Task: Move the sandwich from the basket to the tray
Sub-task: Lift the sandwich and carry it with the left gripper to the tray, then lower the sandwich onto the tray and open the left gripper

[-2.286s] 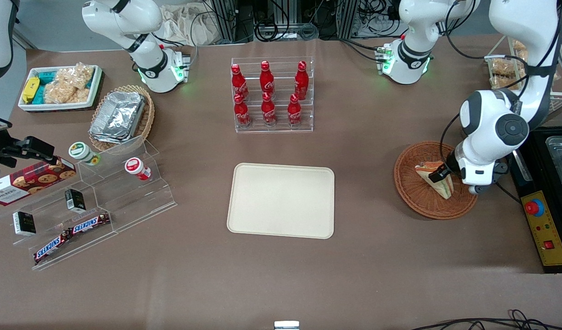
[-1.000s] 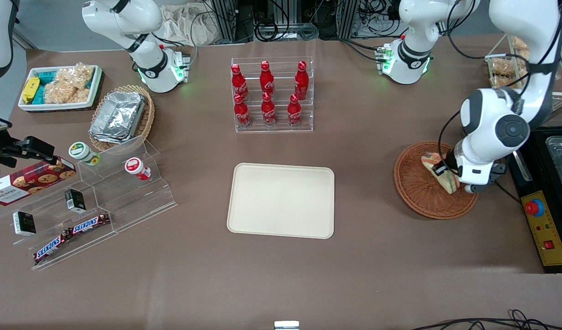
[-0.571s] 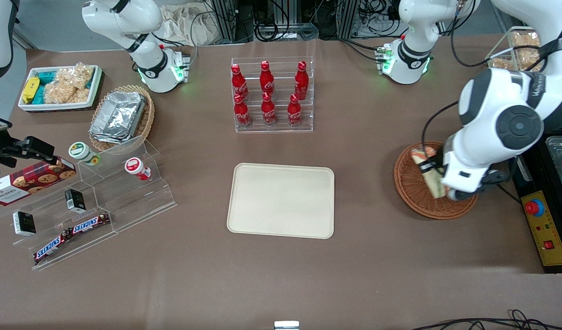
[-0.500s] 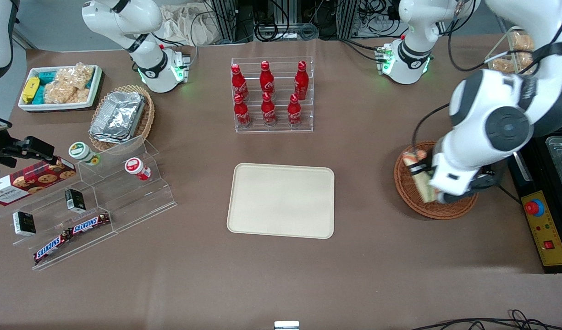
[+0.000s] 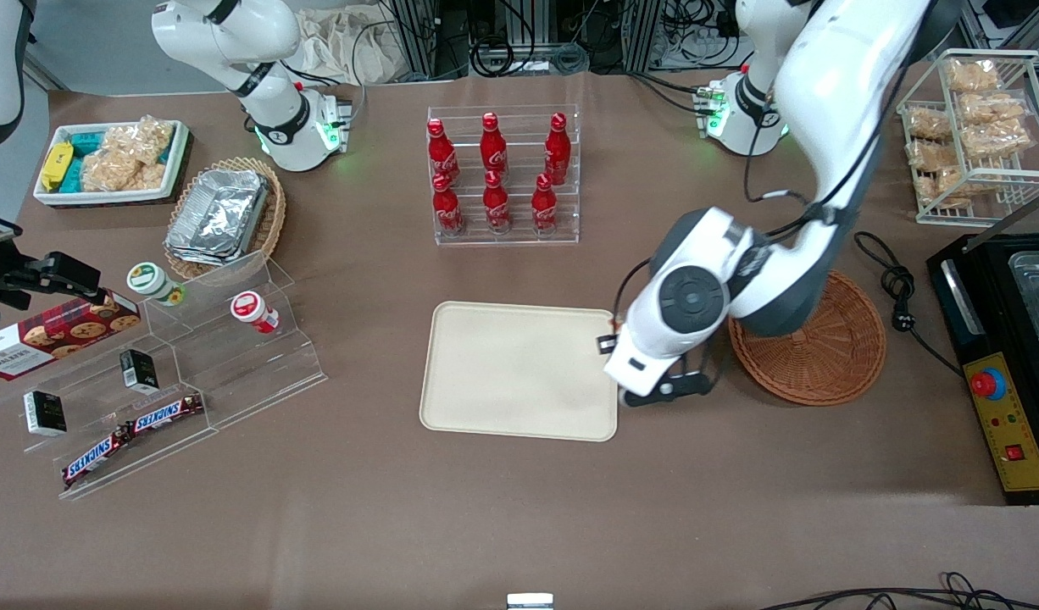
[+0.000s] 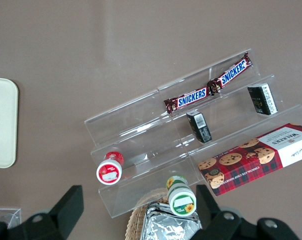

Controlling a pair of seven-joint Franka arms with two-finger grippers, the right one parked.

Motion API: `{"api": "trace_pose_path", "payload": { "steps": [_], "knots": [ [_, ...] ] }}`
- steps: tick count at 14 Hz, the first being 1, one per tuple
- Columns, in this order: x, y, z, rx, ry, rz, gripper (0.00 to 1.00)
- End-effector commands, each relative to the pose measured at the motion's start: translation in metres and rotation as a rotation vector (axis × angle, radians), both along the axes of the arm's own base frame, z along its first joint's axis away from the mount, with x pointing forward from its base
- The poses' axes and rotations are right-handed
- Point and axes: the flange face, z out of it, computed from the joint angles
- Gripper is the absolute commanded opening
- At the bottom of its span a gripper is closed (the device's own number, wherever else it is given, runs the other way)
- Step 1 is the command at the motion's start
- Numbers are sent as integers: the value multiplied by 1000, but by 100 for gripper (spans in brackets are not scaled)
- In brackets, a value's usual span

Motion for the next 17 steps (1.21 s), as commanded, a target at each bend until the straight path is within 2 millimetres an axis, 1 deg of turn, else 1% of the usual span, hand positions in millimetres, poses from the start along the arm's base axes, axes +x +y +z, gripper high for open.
{"api": "trace_pose_path", "payload": {
  "steps": [1, 3, 4, 5, 6, 7, 8, 9, 10, 12, 14, 16, 17],
  "knots": [
    [6, -20, -17, -10, -44, -8, 0],
    [2, -33, -40, -3, -60, -36, 0],
    [-1, -42, -49, -18, -71, -46, 0],
    [-3, -49, -53, -27, -81, -33, 0],
    [-4, -52, -59, -28, -80, -12, 0],
    [-4, -52, -61, -27, -75, -1, 5],
    [-4, -52, -63, -26, -72, -1, 47],
    [-4, -51, -64, -25, -72, -2, 97],
    [-4, -50, -63, -24, -74, -1, 100],
    [-2, -49, -58, -27, -78, 0, 100],
    [0, -45, -48, -27, -89, 7, 100],
    [8, -34, -26, -32, -115, 27, 100],
    [14, -23, -9, -36, -126, 45, 100]
  ]
}}
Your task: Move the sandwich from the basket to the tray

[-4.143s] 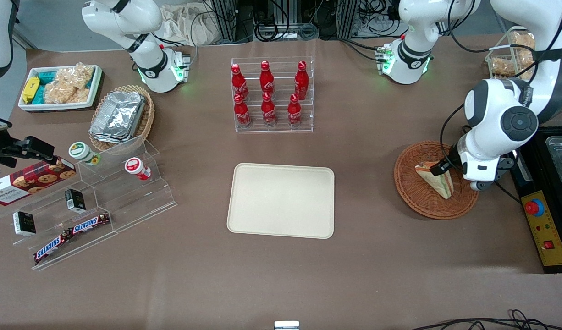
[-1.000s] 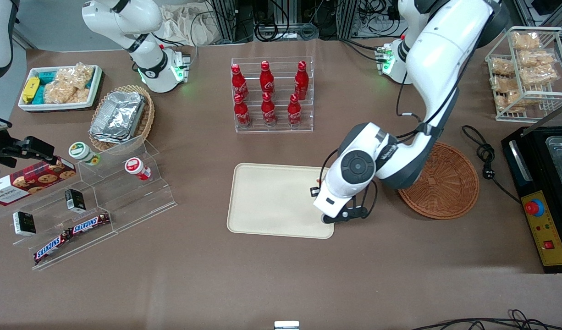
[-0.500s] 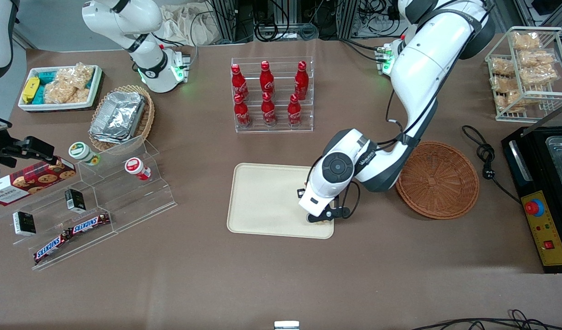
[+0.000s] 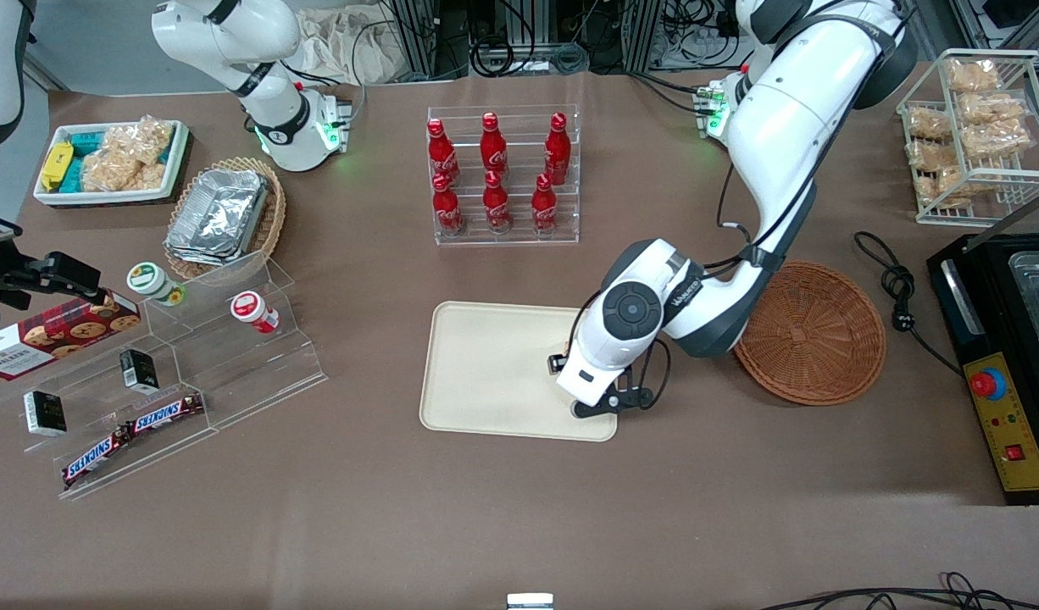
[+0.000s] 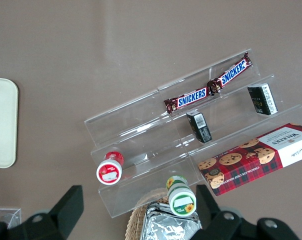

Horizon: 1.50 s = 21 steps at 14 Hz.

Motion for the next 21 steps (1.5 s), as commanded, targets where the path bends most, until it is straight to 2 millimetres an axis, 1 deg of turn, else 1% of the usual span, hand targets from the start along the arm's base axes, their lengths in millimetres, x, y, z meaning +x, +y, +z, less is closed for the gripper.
{"api": "trace_pose_path", "payload": {
  "steps": [1, 3, 5, 6, 8, 10, 12, 14, 16, 17, 18, 19, 20, 21],
  "knots": [
    [12, 27, 53, 18, -35, 47, 100],
    [15, 61, 89, 72, -16, 67, 100],
    [5, 92, 126, 114, -25, 78, 100],
    [-7, 106, 142, 138, -40, 60, 100],
    [-35, 137, 167, 169, -51, 38, 100],
    [-52, 172, 191, 179, -58, 18, 100],
    [-61, 212, 214, 156, -43, 6, 100],
    [-64, 248, 232, 175, -1, 45, 100],
    [-67, 280, 255, 135, -3, 62, 100],
    [-64, 306, 265, 119, -6, 41, 100],
    [-60, 325, 277, 111, -11, 15, 100],
    [-56, 346, 288, 105, -6, 24, 100],
    [-51, 369, 290, 99, 6, 58, 100],
    [-48, 381, 293, 96, 3, 72, 100]
  ]
}}
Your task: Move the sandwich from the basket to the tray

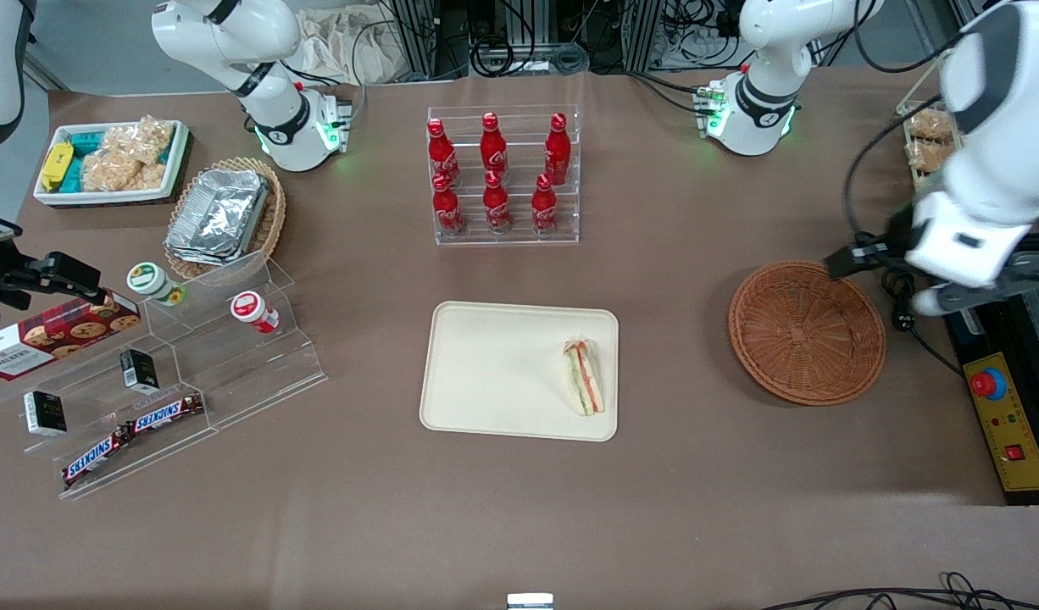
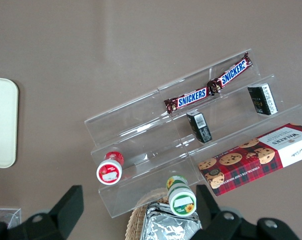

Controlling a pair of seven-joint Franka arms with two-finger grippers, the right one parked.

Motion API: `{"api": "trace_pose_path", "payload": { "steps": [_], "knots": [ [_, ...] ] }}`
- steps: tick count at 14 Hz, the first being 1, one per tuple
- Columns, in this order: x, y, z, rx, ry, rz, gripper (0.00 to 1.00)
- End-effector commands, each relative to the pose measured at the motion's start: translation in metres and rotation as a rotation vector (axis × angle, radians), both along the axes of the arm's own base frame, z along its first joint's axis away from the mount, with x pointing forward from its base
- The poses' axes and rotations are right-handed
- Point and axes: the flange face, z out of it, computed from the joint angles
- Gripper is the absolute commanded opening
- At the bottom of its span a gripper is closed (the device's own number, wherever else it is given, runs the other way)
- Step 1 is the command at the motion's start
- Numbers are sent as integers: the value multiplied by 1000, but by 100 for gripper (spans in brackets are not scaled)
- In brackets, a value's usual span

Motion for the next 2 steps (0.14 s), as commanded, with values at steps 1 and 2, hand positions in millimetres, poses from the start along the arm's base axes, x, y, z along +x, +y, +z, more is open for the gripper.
{"api": "trace_pose_path", "payload": {
  "steps": [1, 2],
  "knots": [
    [6, 29, 14, -24, 11, 23, 100],
    [7, 30, 17, -13, 9, 29, 100]
  ]
}}
